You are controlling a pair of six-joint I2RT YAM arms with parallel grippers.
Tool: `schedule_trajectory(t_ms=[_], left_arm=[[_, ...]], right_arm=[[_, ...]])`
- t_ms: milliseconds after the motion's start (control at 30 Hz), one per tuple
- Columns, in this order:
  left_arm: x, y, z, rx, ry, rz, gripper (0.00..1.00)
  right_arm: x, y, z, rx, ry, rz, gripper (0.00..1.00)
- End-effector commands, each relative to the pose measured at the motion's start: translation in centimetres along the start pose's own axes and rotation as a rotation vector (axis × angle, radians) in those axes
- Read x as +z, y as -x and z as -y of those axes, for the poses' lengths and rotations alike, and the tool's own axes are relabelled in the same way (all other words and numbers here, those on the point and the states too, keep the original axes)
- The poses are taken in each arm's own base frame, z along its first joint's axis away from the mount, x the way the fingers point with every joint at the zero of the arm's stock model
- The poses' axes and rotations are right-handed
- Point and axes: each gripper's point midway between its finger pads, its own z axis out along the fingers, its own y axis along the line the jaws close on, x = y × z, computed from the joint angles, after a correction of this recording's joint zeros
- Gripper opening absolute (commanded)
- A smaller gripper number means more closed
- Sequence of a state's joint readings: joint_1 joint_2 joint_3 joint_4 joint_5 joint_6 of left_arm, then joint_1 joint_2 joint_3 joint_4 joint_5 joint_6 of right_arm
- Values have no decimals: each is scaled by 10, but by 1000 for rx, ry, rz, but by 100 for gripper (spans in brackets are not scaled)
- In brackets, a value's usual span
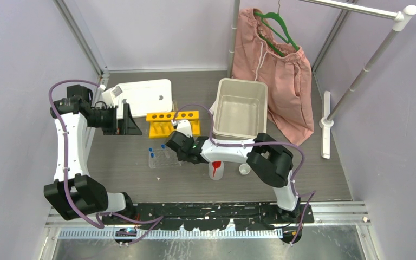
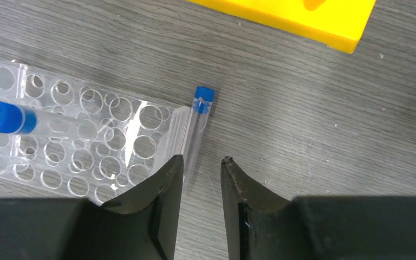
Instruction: Organize the chemistry lab equipment
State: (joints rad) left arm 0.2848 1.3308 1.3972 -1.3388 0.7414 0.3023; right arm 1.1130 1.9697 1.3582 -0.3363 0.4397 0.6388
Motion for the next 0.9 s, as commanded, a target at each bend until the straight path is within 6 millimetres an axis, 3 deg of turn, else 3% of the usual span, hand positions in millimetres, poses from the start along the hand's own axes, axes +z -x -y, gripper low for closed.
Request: schedule_trajectory(t_ms=[0, 700, 867], left_arm=[[-9, 8, 3, 53, 16, 43, 100], [-13, 6, 7, 63, 18, 46, 100], [-12, 5, 7, 61, 17, 42, 100]], right_arm=[[2, 28, -14, 63, 47, 50, 39], [32, 19, -8, 63, 12, -4, 37], [34, 22, -3, 68, -15, 3, 29]])
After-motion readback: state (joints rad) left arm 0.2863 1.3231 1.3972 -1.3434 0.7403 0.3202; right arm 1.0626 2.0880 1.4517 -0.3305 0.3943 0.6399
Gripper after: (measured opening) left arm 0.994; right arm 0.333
